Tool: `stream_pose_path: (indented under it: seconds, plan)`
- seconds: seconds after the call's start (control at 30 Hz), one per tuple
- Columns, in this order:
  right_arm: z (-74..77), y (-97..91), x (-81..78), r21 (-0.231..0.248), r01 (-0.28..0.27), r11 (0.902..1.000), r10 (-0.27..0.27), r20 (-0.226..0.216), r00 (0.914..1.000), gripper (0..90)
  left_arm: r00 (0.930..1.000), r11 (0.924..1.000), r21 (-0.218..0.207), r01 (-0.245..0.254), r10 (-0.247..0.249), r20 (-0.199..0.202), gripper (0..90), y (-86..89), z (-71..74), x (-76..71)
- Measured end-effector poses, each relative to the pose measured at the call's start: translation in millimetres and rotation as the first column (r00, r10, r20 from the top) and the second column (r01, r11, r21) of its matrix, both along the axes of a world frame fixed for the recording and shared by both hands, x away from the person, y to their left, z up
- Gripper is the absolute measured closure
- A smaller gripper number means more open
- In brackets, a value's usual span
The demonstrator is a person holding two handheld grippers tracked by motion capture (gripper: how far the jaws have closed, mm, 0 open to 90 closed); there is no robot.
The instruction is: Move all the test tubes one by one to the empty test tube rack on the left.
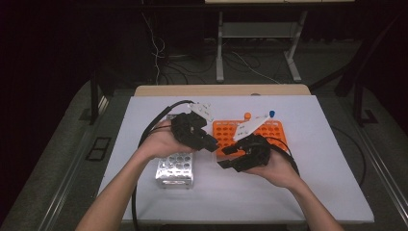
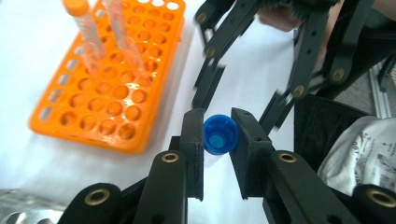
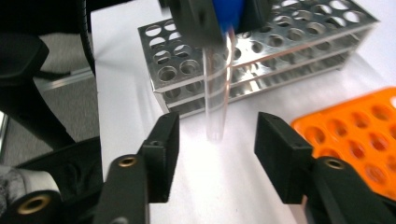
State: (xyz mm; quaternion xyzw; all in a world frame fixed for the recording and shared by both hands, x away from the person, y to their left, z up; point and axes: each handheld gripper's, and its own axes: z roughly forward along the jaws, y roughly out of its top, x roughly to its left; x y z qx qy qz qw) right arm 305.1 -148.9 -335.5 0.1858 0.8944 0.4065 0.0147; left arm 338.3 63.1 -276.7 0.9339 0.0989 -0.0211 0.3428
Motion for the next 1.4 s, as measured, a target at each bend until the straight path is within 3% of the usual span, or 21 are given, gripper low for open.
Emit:
stream_pose_path:
  seconds: [0.1,0.3,0.4,0.43,0.6,0.63,0.87,1.13,1.4]
  plan:
    - [-0.6,-9.3,-1.6,0.017,0.023,0.9996,-0.023,-0.008,0.9997,43.7,0.9999,0.9999,-0.002,-0.013,0.013,0.011,74.3,3.0,5.8,3.3]
    - [-4.1,-37.4,-9.4,0.04,0.108,0.9933,-0.107,-0.026,0.9939,27.1,0.9986,0.9989,-0.004,-0.046,0.046,0.026,74.3,10.2,14.6,12.7]
    - [-5.2,-44.6,-11.6,0.045,0.124,0.9912,-0.123,-0.031,0.9919,20.0,0.9971,0.9977,-0.004,-0.067,0.067,0.036,74.3,14.2,18.2,18.3]
    - [-6.3,-52.0,-13.6,0.059,0.152,0.9866,-0.15,-0.038,0.9879,13.8,0.9963,0.997,-0.009,-0.078,0.078,0.037,74.2,15.6,19.2,20.0]
    - [-9.3,-68.1,-17.5,0.1,0.201,0.9746,-0.197,-0.046,0.9793,4.0,0.9915,0.9929,-0.013,-0.118,0.119,0.053,74.3,23.4,24.5,29.4]
    - [-11.8,-75.0,-19.1,0.108,0.226,0.9682,-0.222,-0.05,0.9738,0.2,0.9903,0.9916,-0.017,-0.128,0.129,0.053,74.2,25.0,25.1,31.2]
    - [-20.8,-95.9,-25.6,0.135,0.286,0.9486,-0.28,-0.061,0.958,0.2,0.9804,0.9822,-0.017,-0.187,0.188,0.06,74.3,36.2,26.7,45.2]
    - [-34.7,-109.7,-35.2,0.152,0.322,0.9343,-0.313,-0.084,0.9461,0.2,0.9678,0.9709,-0.013,-0.239,0.24,0.077,74.2,43.1,27.7,62.9]
    - [-45.0,-124.4,-42.2,0.177,0.354,0.9185,-0.342,-0.093,0.935,0.2,0.9489,0.9535,0.007,-0.301,0.299,0.1,74.3,48.4,24.3,84.2]
